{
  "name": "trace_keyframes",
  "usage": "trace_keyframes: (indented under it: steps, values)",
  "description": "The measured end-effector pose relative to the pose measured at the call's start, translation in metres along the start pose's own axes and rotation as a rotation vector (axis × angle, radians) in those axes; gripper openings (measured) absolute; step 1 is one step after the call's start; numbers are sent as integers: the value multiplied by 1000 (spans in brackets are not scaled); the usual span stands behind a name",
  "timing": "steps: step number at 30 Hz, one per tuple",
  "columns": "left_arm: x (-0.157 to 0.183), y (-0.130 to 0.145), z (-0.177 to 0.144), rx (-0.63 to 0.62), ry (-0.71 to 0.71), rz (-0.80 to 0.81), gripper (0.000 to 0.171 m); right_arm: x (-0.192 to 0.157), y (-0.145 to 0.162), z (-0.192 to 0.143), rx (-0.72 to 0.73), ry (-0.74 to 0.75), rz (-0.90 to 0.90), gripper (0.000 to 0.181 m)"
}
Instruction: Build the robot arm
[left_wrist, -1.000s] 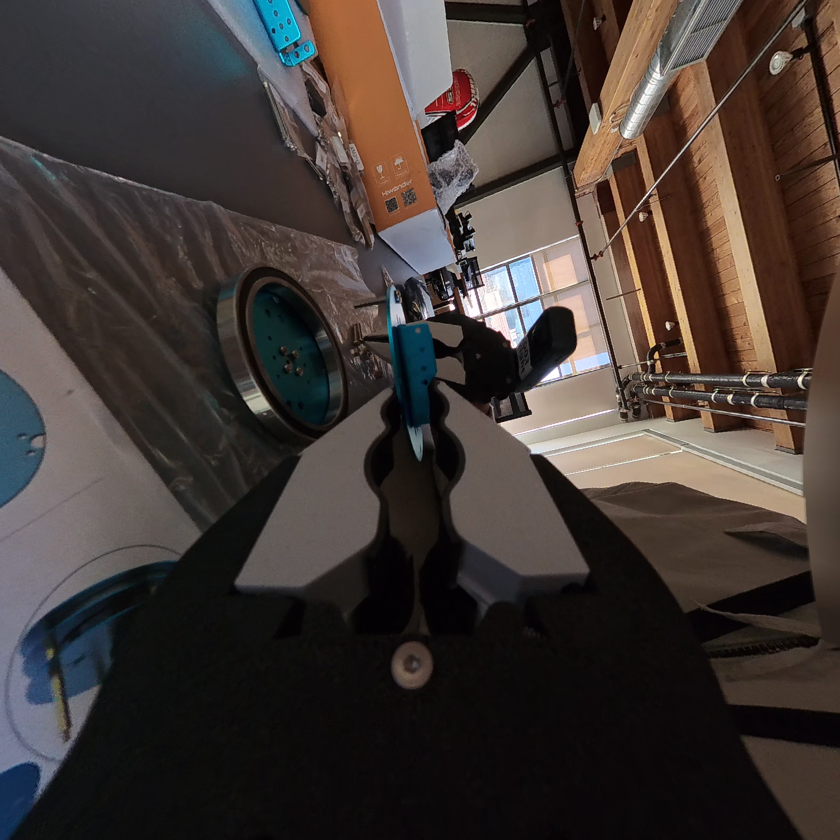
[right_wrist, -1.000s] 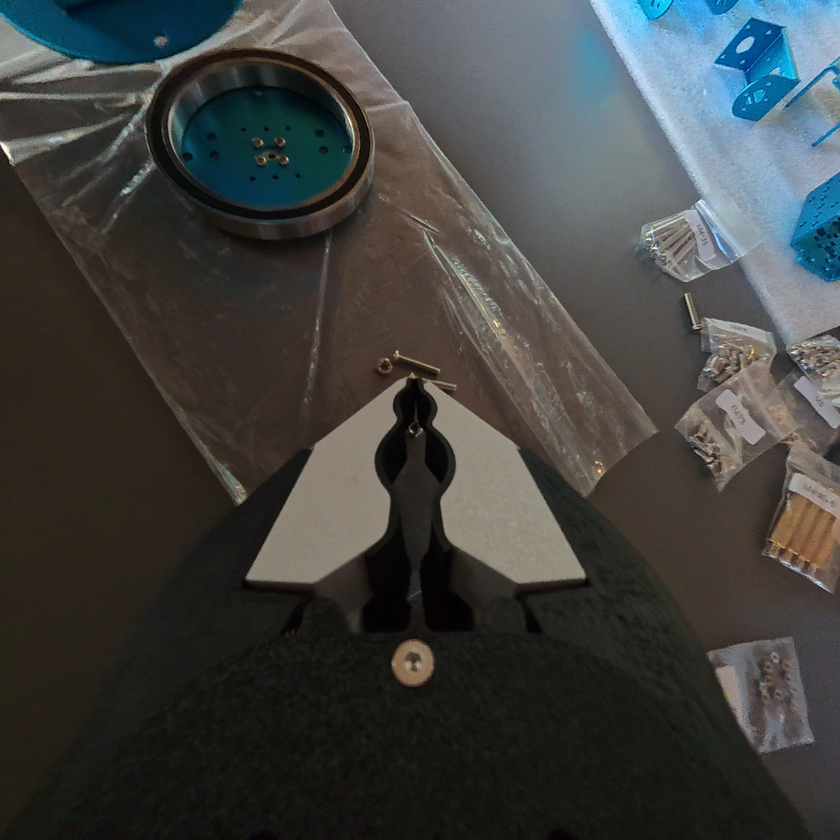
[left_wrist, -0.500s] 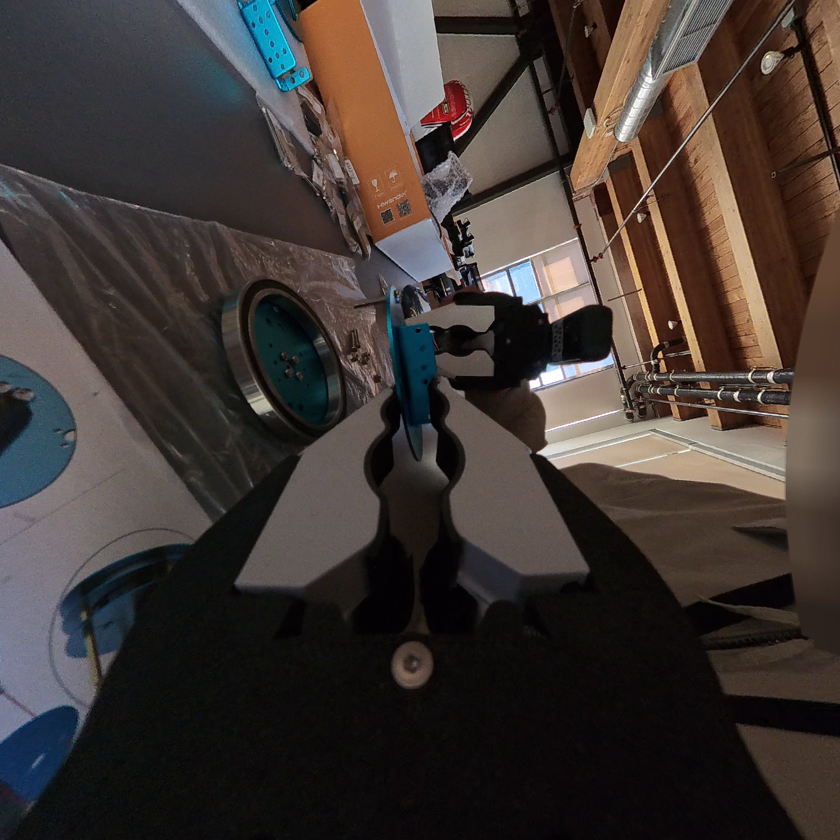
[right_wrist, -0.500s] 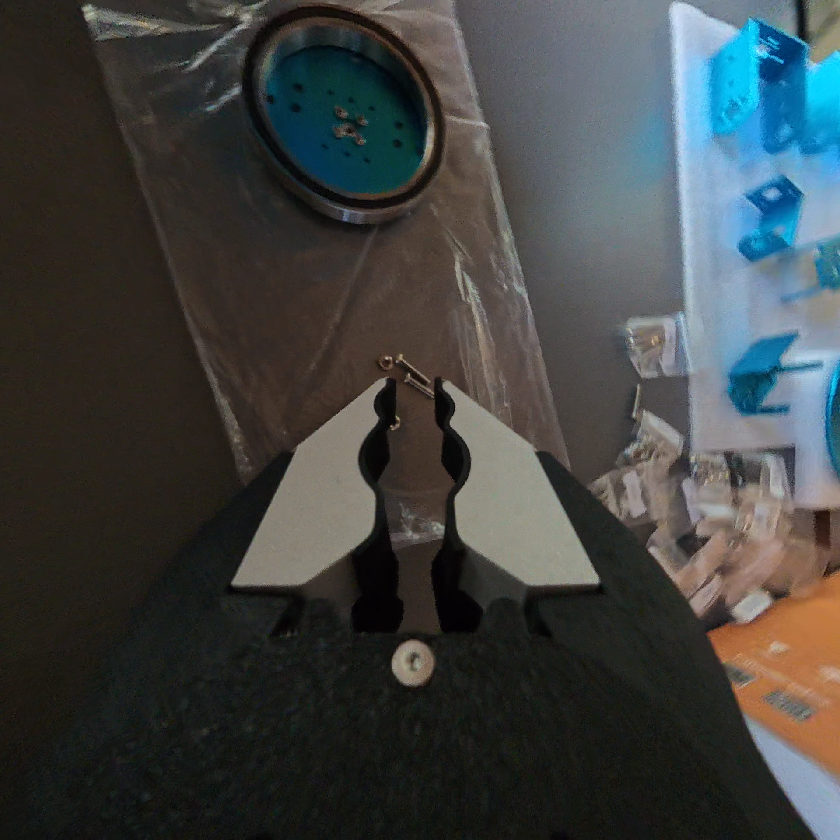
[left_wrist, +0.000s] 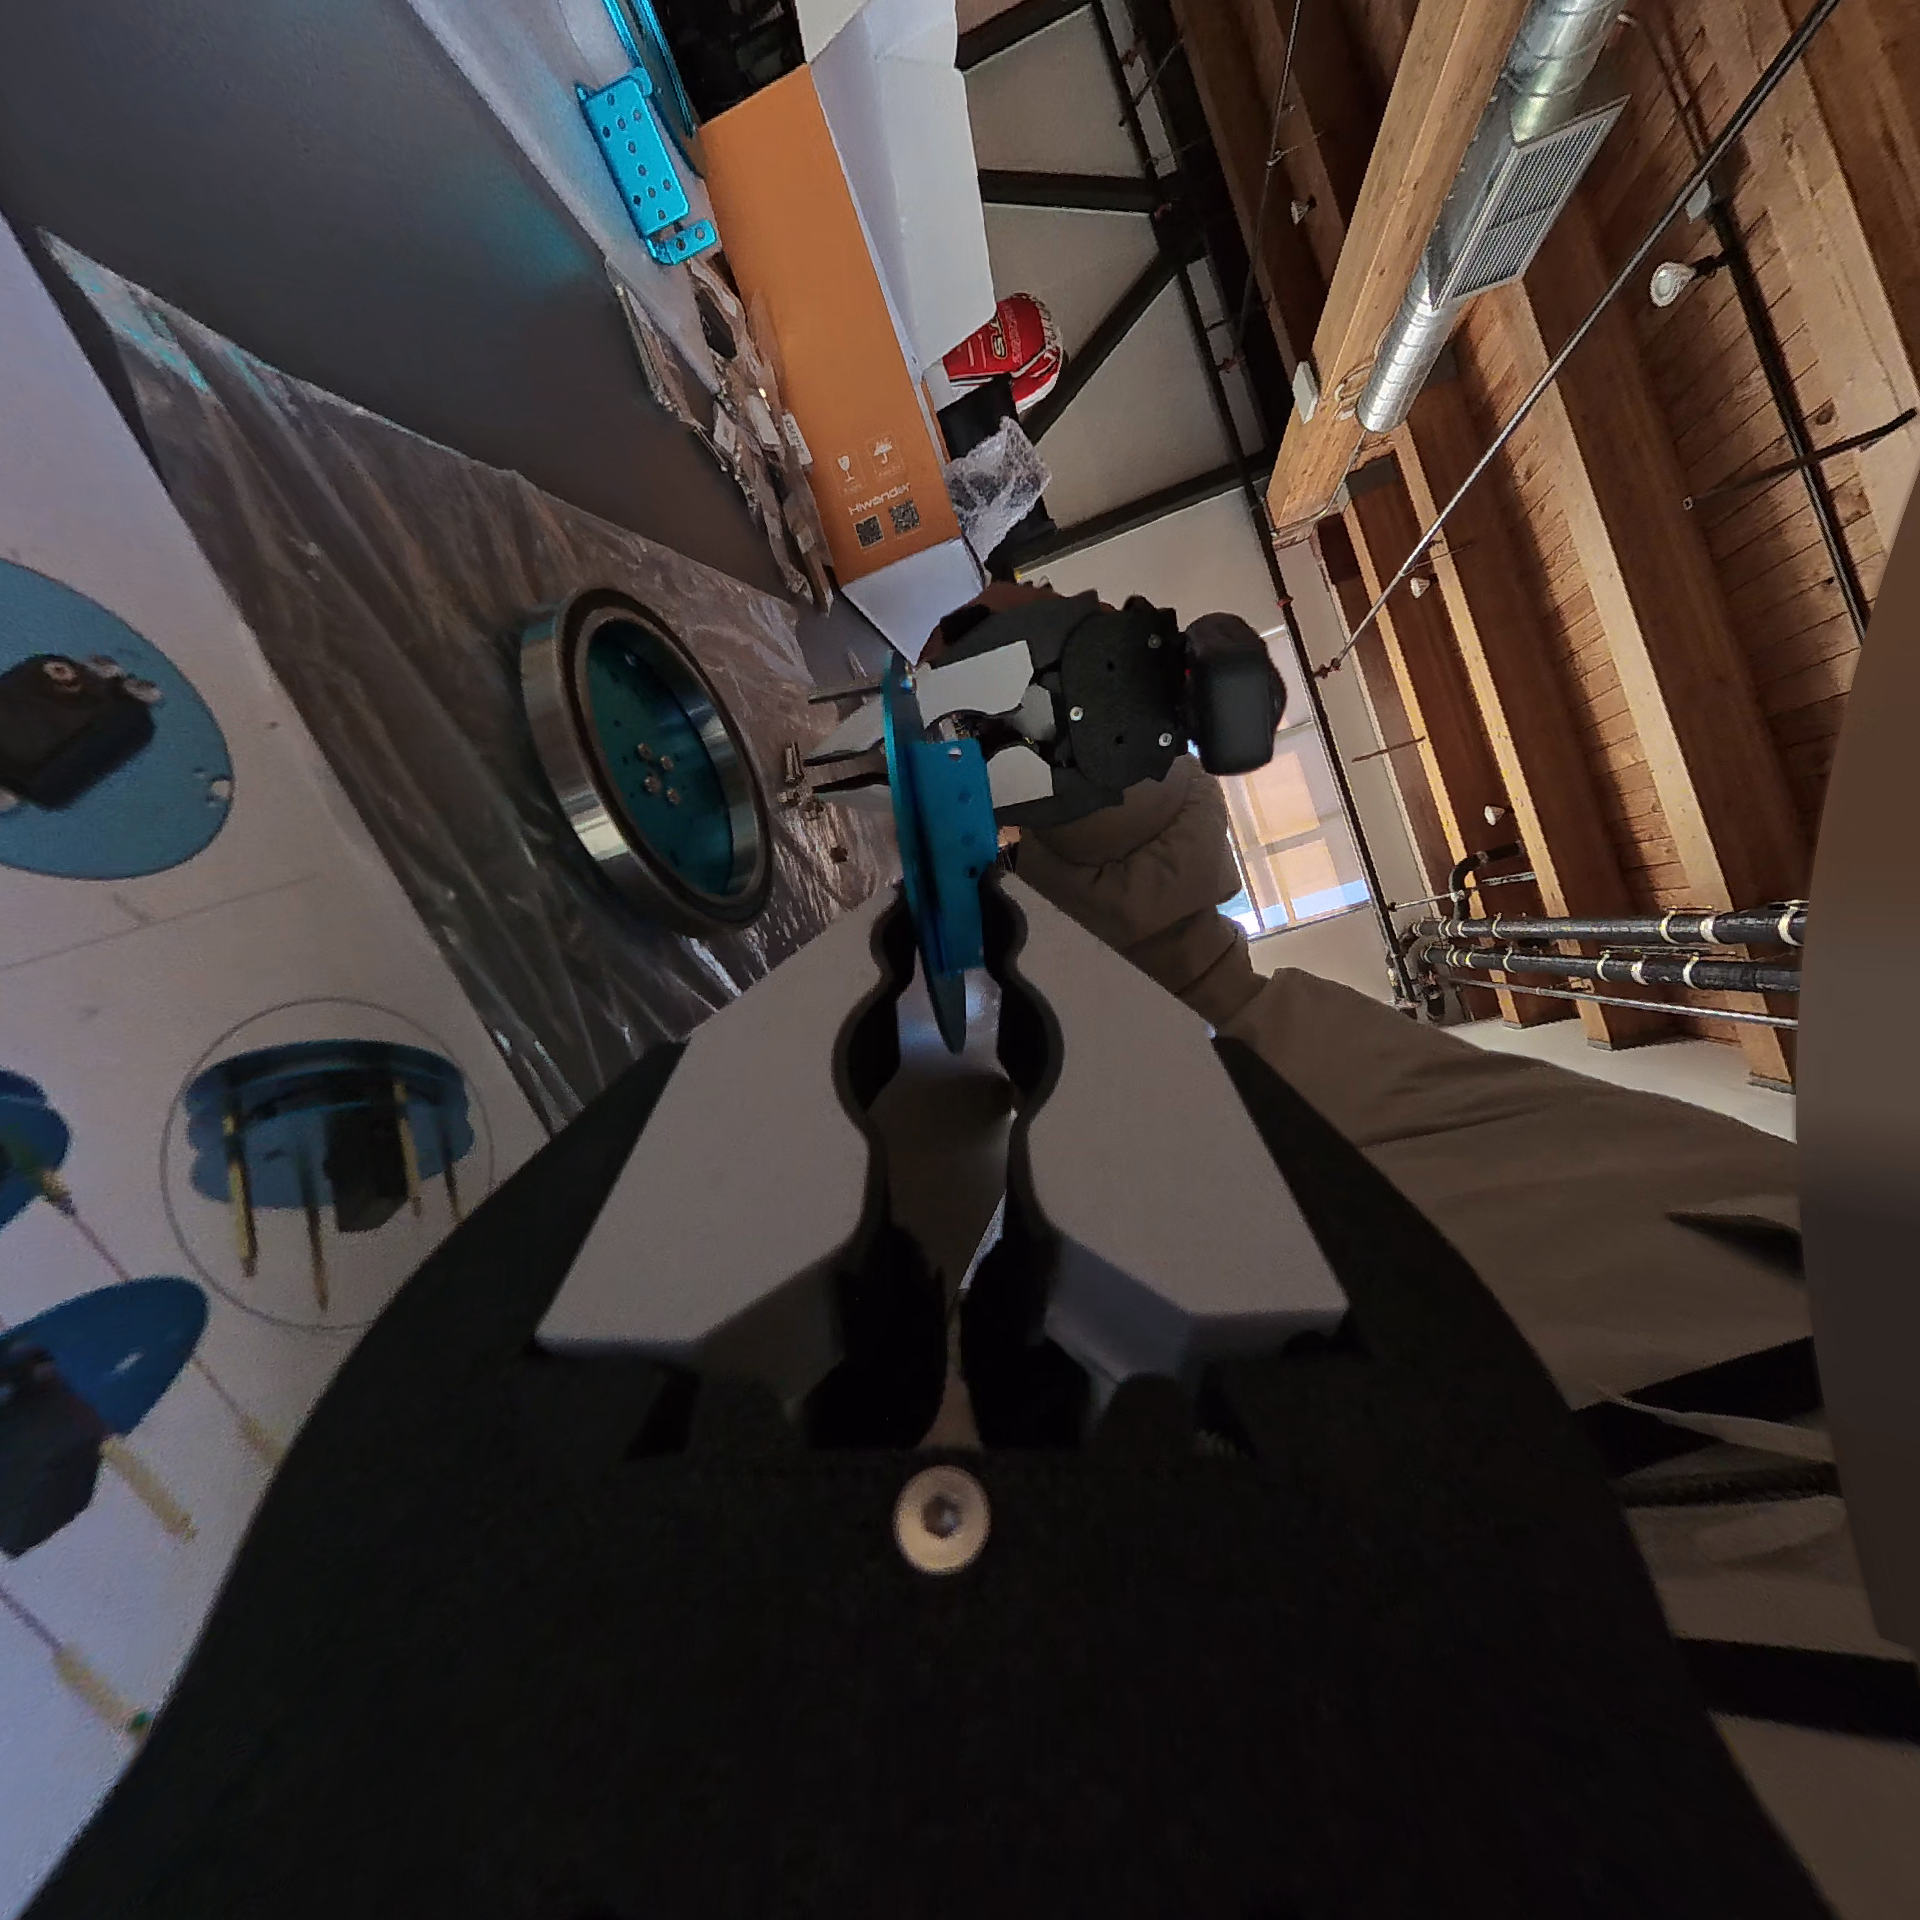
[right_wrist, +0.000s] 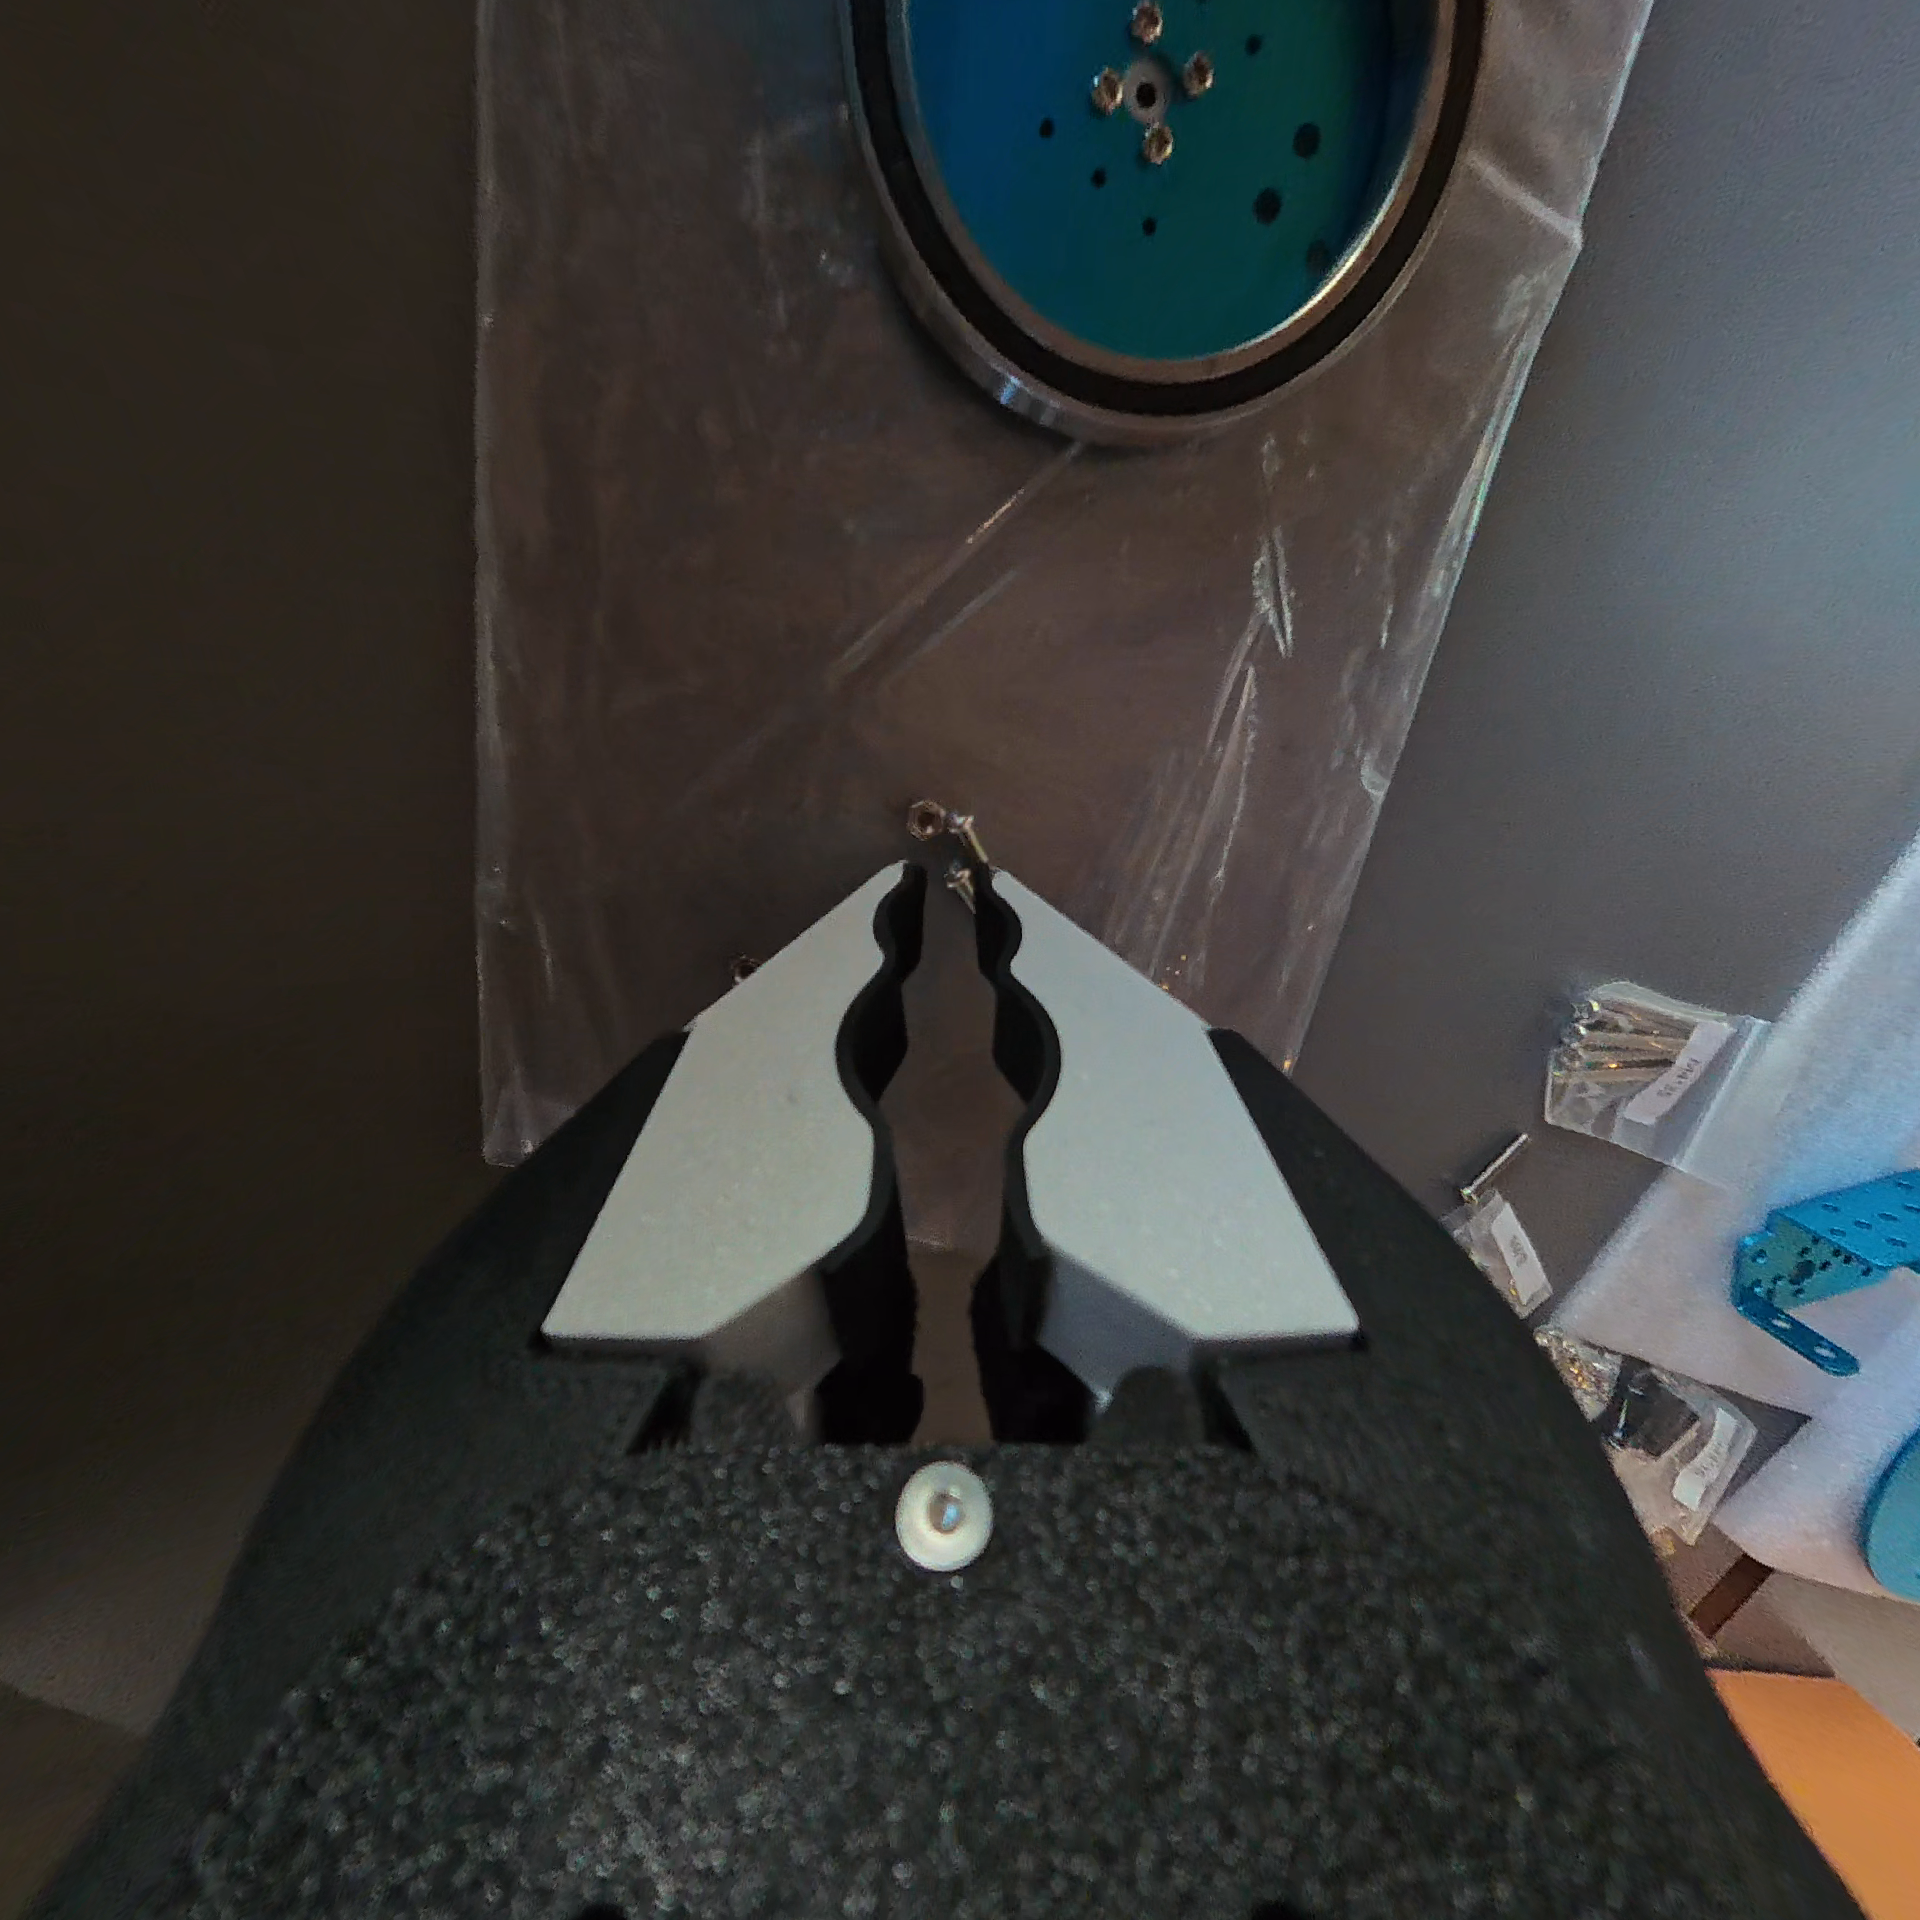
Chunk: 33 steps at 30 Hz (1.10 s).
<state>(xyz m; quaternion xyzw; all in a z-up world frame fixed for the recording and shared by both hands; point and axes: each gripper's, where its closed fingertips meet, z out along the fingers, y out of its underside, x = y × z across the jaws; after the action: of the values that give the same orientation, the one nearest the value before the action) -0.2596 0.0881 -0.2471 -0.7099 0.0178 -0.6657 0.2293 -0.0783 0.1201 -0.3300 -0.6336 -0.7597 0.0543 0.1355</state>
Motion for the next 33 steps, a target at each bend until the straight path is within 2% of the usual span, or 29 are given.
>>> trace_keyframes:
  steps: [12, 15, 18, 21, 23, 25, 27, 29, 33]
  values:
    - [-6, 1, -11, 31, -7, -10, 12, 2, 6, 5, -28, 28, 26, 4]
    - [-9, 1, -8, 24, -10, -16, 12, 5, 0, 0, 30, 82, 59, 4]
    - [-9, 0, -3, 17, 6, -36, 12, 15, -27, -22, 221, 173, 150, 4]
    - [-7, 0, 7, 9, 43, -66, 12, 20, -82, -59, 581, 219, 287, 4]
    - [-3, 0, 14, 5, 84, -98, 12, 16, -119, -83, 861, 184, 374, 3]
    - [2, 1, 20, 1, 135, -139, 12, 14, -139, -98, 1081, 172, 452, 3]
    - [5, 2, 25, -4, 164, -166, 12, 15, -147, -104, 1244, 170, 522, 4]
    - [7, 2, 28, -7, 181, -183, 11, 14, -148, -104, 1345, 116, 585, 3]
    - [9, 1, 30, -9, 188, -184, 11, 13, -148, -91, 1356, 98, 625, 4]
